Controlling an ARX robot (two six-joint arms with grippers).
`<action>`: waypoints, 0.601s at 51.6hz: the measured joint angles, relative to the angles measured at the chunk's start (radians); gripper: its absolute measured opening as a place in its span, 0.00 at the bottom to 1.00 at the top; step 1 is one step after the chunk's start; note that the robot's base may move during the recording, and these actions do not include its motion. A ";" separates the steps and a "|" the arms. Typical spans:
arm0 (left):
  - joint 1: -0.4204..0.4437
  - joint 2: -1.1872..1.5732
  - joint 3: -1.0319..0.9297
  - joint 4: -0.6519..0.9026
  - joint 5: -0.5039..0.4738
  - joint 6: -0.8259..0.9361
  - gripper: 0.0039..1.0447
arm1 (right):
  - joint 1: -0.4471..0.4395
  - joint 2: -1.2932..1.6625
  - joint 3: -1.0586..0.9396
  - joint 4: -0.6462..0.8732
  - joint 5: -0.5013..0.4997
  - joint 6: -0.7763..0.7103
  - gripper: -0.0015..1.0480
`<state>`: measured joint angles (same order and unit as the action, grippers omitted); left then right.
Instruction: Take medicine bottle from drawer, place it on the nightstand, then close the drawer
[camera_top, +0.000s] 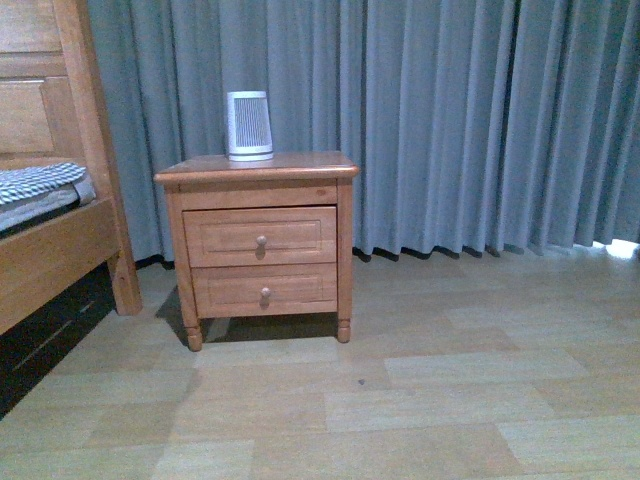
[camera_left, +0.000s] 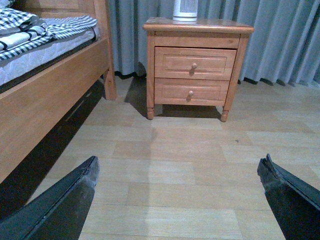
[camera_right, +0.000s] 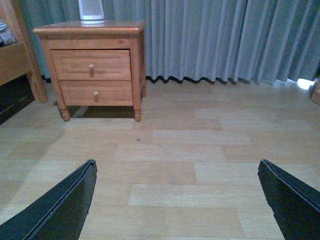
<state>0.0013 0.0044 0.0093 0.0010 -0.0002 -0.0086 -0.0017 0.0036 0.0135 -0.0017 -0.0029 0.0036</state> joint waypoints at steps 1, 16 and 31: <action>0.000 0.000 0.000 0.000 0.000 0.000 0.94 | 0.000 0.000 0.000 0.000 0.000 0.000 0.93; 0.000 0.000 0.000 0.000 0.000 0.000 0.94 | 0.000 0.000 0.000 0.000 0.000 0.000 0.93; 0.000 0.000 0.000 0.000 0.000 0.000 0.94 | 0.000 0.000 0.000 0.000 0.000 0.000 0.93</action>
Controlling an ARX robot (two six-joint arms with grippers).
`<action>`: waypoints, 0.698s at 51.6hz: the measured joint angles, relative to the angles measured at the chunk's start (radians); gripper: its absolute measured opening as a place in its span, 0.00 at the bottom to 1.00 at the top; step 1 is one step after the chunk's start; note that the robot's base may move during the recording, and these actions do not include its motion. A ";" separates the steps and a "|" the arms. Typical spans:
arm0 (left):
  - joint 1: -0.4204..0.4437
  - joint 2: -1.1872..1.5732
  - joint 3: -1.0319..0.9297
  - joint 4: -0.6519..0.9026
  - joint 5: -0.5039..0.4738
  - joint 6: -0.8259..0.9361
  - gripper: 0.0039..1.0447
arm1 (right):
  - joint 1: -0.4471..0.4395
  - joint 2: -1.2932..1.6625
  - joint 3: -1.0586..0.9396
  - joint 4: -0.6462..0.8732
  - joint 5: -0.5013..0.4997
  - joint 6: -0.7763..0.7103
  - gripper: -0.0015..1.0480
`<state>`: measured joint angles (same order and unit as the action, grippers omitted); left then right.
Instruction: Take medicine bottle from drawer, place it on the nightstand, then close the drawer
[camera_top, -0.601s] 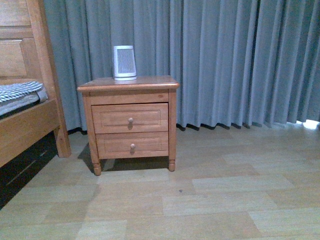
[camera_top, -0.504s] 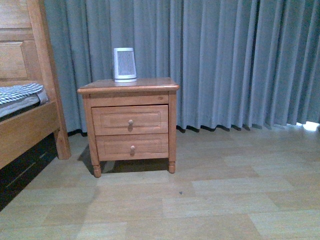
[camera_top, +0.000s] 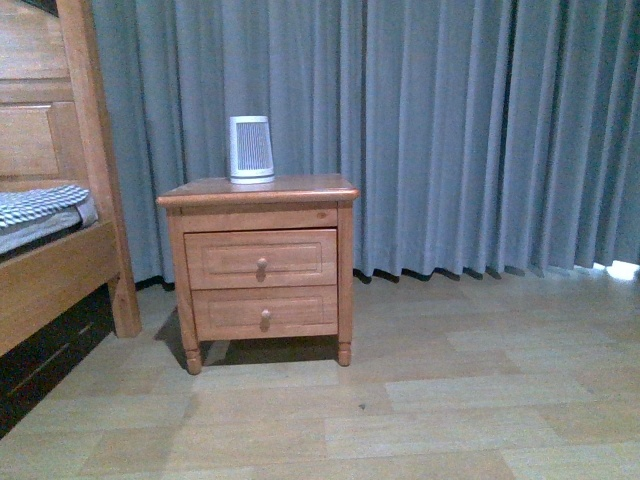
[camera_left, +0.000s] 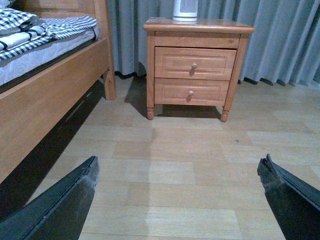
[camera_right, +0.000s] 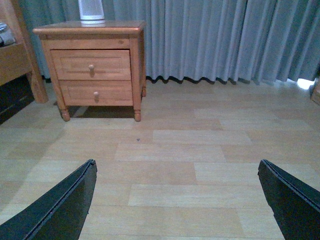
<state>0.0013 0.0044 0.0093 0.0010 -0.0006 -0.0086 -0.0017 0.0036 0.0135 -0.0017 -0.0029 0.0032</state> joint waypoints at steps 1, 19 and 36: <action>0.000 0.000 0.000 0.000 0.000 0.000 0.94 | 0.000 0.000 0.000 0.000 0.000 0.000 0.93; 0.000 0.000 0.000 0.000 0.000 0.000 0.94 | 0.000 0.000 0.000 0.000 0.000 0.000 0.93; 0.000 0.000 0.000 0.000 0.000 0.000 0.94 | 0.000 0.000 0.000 0.000 0.000 0.000 0.93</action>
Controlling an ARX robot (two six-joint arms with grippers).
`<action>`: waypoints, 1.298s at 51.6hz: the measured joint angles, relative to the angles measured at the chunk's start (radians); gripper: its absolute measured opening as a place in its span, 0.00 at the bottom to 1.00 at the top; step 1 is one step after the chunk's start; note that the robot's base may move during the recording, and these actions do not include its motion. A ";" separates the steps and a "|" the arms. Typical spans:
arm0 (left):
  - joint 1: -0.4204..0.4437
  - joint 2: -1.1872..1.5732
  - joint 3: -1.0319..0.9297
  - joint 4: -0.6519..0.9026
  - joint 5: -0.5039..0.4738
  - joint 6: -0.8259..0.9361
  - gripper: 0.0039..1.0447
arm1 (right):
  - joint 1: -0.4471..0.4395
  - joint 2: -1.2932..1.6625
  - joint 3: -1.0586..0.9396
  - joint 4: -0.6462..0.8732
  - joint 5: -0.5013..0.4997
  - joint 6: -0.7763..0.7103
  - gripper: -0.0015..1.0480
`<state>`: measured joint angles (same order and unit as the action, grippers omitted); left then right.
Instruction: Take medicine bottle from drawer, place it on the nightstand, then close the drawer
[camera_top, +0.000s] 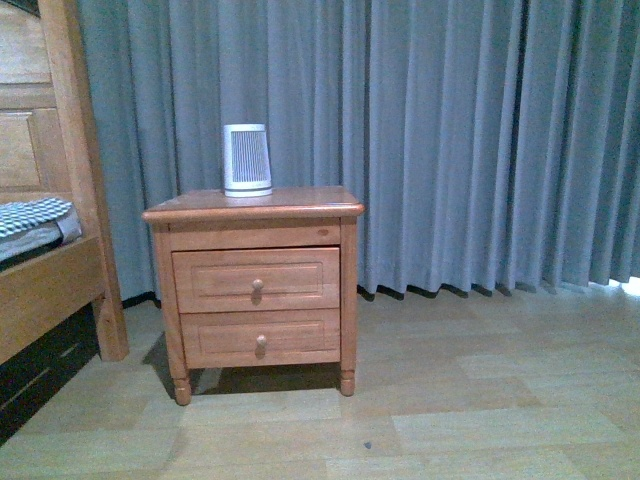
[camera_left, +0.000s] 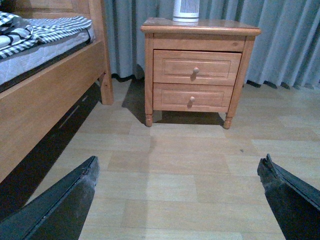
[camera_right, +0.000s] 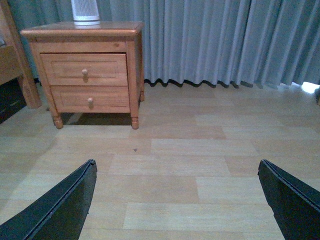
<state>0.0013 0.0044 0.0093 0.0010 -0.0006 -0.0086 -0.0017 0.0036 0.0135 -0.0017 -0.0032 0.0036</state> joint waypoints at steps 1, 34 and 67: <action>0.000 0.000 0.000 0.000 0.000 0.000 0.94 | 0.000 0.000 0.000 0.000 0.000 0.000 0.93; 0.000 0.000 0.000 -0.001 0.000 0.000 0.94 | 0.000 0.000 0.000 0.000 0.000 0.000 0.93; -0.027 0.993 0.669 0.148 0.139 -0.074 0.94 | 0.000 0.000 0.000 0.000 0.000 0.000 0.93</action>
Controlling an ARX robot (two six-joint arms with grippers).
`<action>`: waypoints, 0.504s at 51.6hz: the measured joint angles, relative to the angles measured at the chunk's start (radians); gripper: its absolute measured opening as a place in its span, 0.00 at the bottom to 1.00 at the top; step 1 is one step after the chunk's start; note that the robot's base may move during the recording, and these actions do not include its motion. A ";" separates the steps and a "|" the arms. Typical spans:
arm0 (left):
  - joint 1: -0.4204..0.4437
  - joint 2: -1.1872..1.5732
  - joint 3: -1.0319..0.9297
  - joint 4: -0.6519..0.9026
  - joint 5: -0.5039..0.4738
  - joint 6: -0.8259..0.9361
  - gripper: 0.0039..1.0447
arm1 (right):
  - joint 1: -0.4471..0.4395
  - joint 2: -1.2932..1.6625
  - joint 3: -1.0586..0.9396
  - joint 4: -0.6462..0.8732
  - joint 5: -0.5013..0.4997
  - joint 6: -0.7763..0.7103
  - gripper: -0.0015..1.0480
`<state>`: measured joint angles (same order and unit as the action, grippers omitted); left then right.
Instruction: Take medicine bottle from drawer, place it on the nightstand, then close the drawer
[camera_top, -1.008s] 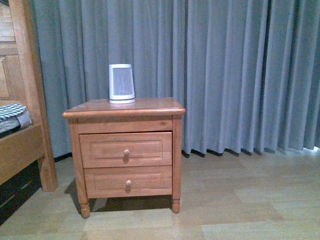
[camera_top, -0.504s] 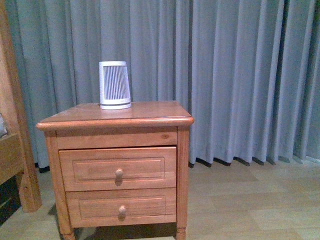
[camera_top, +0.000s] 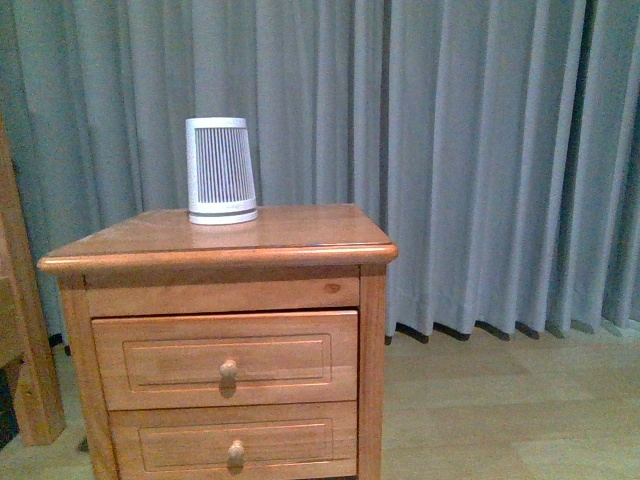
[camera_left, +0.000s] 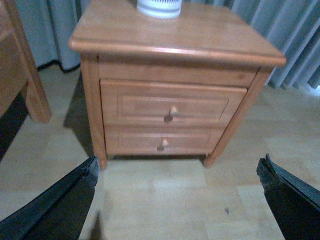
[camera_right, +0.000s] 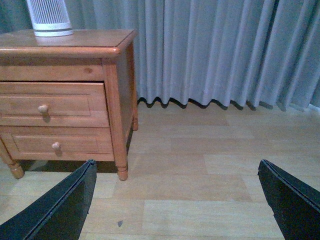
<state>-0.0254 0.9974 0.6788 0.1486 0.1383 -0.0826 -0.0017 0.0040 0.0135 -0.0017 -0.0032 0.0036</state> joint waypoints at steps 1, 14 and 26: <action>-0.009 0.045 0.028 0.031 -0.006 0.001 0.94 | 0.000 0.000 0.000 0.000 0.000 0.000 0.93; -0.187 0.620 0.336 0.214 -0.122 -0.010 0.94 | 0.000 0.000 0.000 0.000 0.000 0.000 0.93; -0.267 0.972 0.538 0.278 -0.173 -0.031 0.94 | 0.000 0.000 0.000 0.000 0.000 0.000 0.93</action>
<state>-0.2924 1.9690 1.2171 0.4263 -0.0349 -0.1135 -0.0017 0.0040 0.0135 -0.0017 -0.0029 0.0032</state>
